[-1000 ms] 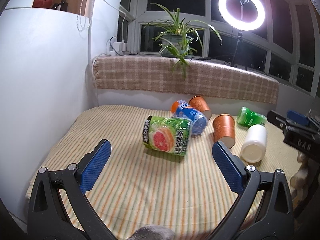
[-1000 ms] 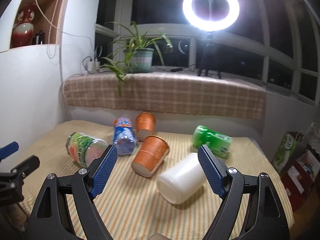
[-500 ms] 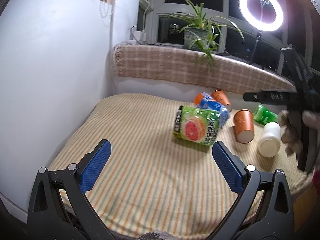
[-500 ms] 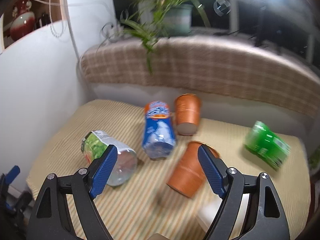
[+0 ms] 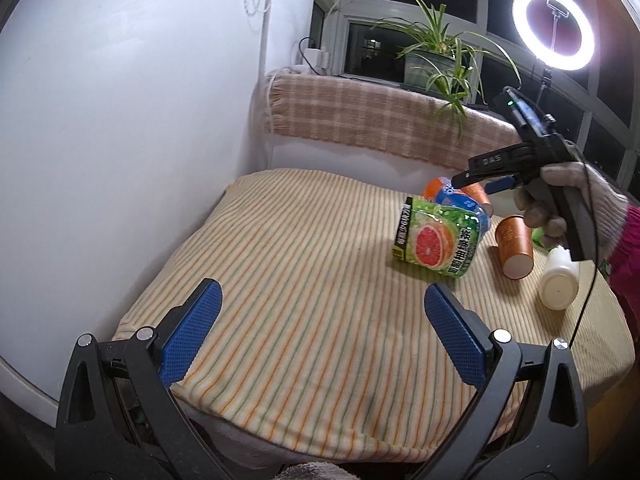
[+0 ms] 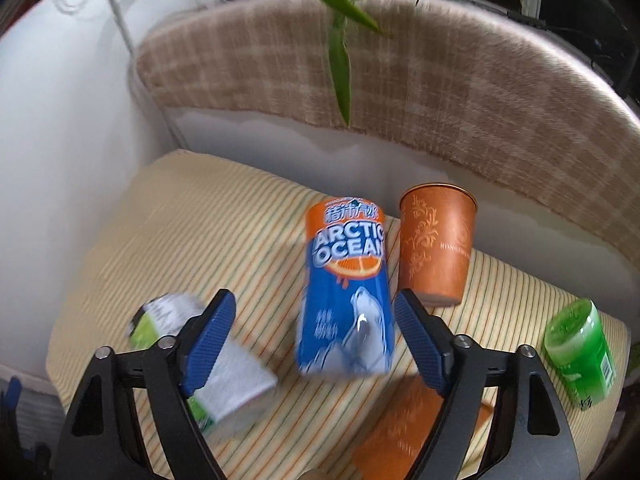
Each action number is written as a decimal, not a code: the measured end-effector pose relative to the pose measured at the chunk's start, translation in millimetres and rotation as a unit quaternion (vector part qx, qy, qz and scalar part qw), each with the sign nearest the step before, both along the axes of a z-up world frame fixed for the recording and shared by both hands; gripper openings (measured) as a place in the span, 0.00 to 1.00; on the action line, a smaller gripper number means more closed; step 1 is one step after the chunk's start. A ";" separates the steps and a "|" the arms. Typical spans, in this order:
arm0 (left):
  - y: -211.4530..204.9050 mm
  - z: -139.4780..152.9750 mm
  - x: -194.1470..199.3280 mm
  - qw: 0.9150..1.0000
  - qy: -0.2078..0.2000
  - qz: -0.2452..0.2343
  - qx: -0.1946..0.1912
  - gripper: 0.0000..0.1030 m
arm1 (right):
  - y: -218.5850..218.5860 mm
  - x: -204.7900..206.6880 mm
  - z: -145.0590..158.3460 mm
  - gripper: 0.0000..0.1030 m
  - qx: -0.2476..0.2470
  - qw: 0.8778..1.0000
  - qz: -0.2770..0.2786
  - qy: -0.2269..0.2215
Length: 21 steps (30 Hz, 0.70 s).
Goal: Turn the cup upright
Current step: 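Reach the right tool to the lying blue Arctic Ocean bottle and grasp it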
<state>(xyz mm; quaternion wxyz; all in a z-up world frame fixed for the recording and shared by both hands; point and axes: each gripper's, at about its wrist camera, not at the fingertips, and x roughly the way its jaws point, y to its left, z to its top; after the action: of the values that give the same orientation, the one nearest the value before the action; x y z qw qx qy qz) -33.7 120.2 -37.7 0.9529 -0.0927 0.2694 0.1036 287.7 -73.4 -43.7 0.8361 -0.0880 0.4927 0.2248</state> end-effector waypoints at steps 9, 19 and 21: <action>17.6 -3.4 -4.8 1.000 0.002 0.022 -0.005 1.00 | 15.7 23.5 -23.2 0.73 -0.034 0.999 -0.011 0.021; 18.6 -5.1 -4.6 1.000 0.005 0.024 -0.011 1.00 | 27.2 32.4 -48.0 0.65 -0.074 0.997 -0.009 0.031; 20.2 -4.9 -4.1 1.000 0.005 0.026 -0.012 1.00 | 29.1 33.7 -55.8 0.60 -0.080 0.996 -0.009 0.033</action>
<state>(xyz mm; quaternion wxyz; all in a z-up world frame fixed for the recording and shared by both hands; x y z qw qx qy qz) -37.7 140.4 -42.7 0.9472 -0.1110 0.2732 0.1259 321.4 -44.2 -99.4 0.8118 -0.1425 0.5370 0.1798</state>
